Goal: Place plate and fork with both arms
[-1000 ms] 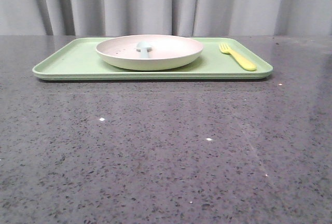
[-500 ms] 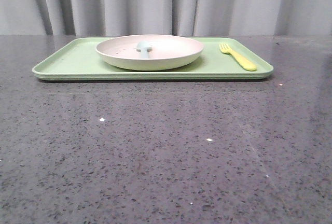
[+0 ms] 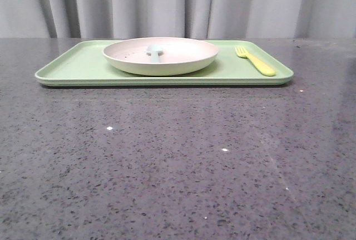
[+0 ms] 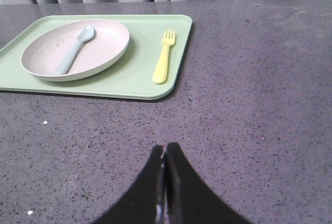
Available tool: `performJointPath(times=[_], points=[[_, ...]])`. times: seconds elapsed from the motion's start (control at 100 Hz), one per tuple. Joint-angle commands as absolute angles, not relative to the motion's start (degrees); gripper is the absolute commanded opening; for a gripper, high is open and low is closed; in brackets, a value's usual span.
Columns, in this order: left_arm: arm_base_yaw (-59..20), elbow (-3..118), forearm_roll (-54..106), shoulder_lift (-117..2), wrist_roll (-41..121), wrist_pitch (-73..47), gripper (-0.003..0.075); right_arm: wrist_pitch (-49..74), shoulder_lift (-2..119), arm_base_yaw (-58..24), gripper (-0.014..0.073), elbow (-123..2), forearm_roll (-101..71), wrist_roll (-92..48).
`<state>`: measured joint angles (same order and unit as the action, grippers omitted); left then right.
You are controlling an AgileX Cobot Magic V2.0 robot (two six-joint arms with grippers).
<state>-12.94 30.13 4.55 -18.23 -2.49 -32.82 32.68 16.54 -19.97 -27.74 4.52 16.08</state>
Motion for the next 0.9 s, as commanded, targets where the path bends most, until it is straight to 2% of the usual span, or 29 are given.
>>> performJointPath(times=[0.0, 0.26, 0.41, 0.89], points=[[-12.47, 31.75, 3.08, -18.5, -2.96, -25.23, -0.002, 28.3, 16.89, -19.67, -0.0066, -29.1, 5.61, 15.47], [-4.72, 25.09, 0.99, -17.76, -2.96, -9.91, -0.002, 28.3, 16.89, -19.67, -0.0066, -29.1, 5.61, 15.47], [-1.26, 18.35, 0.99, -13.8, 2.32, 0.0, -0.002, 28.3, 16.89, -19.67, -0.0066, -29.1, 5.61, 15.47], [3.82, -0.3, 4.04, 1.01, 2.2, 4.36, -0.002, 28.3, 16.89, -19.67, -0.0066, -29.1, 5.61, 15.47]])
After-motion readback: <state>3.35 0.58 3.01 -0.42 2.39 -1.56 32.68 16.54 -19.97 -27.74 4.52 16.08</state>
